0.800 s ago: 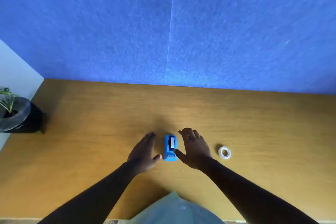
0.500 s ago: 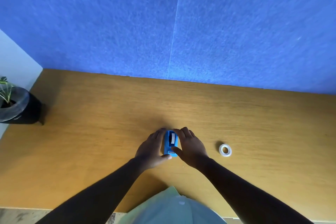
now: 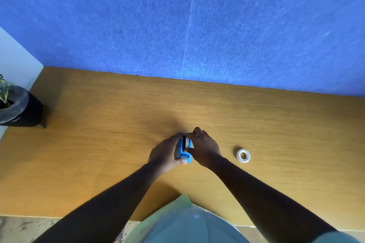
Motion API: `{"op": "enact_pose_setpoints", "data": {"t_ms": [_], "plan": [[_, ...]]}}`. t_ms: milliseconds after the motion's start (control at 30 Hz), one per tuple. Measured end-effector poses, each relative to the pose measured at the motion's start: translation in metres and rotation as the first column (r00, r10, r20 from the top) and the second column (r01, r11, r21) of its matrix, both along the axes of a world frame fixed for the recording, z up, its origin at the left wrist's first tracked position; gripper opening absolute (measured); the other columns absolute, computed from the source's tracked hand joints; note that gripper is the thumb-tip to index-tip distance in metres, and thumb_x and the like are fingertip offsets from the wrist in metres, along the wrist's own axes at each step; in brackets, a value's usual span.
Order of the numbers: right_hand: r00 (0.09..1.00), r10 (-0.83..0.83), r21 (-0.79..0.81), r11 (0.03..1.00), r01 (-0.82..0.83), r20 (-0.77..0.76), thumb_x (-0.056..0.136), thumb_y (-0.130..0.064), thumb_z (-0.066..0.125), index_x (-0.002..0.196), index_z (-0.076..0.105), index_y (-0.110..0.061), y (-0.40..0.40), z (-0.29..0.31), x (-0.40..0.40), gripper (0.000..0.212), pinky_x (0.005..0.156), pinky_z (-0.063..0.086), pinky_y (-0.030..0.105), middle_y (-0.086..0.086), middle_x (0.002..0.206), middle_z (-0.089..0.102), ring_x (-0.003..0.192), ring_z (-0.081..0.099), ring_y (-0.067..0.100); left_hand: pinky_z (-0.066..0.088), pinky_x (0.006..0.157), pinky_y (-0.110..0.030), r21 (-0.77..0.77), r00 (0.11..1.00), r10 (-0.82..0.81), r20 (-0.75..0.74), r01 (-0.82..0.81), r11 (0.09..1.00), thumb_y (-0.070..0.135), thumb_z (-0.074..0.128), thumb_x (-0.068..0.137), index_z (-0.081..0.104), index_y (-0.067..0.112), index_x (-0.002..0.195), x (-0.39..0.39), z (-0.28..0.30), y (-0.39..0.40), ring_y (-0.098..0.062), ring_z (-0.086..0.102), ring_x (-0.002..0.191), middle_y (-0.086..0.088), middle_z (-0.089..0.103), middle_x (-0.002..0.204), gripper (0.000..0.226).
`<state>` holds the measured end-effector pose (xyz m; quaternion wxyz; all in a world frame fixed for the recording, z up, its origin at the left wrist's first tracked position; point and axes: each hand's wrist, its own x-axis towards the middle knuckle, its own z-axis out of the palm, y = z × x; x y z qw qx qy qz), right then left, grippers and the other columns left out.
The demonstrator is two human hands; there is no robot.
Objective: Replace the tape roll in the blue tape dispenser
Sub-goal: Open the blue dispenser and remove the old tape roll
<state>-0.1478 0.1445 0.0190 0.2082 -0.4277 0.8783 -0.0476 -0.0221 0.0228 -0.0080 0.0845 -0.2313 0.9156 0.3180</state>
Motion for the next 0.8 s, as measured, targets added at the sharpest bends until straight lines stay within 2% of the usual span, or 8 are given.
{"op": "enact_pose_setpoints", "data": {"t_ms": [333,667,800], "plan": [[0.999,0.038,-0.041,0.998,-0.039,-0.03,0.096,-0.027,0.072,0.144,0.054,-0.023,-0.0005,-0.0045,0.0008,0.052,0.076,0.056,0.027,-0.003,0.129,0.056,0.114,0.056,0.016,0.057,0.095,-0.034,-0.041,1.0,0.0,0.004,0.0,0.999,0.048,0.089,0.073,0.025,0.038,0.155,-0.0005,-0.0006,0.0024,-0.016,0.062,0.127,0.014,0.056,0.149,0.104],[1.0,-0.001,-0.054,0.999,0.001,0.013,0.096,-0.033,0.071,0.141,0.06,-0.023,-0.0035,-0.0064,-0.0059,0.047,0.079,0.06,0.033,-0.003,0.12,0.063,0.104,0.062,0.018,0.059,0.087,-0.033,-0.078,0.999,-0.038,-0.014,0.037,0.996,0.049,0.088,0.074,0.027,0.036,0.154,0.0006,0.002,0.0003,-0.018,0.067,0.119,0.012,0.059,0.147,0.101],[1.0,-0.008,-0.077,0.997,0.009,0.015,0.098,-0.035,0.07,0.143,0.056,-0.025,0.0019,-0.0088,-0.004,0.049,0.077,0.058,0.03,-0.004,0.124,0.063,0.107,0.062,0.017,0.06,0.087,-0.035,-0.077,0.999,-0.038,-0.009,0.037,0.996,0.047,0.087,0.076,0.025,0.038,0.154,0.002,0.0038,0.001,-0.018,0.067,0.118,0.012,0.059,0.146,0.1]]}}
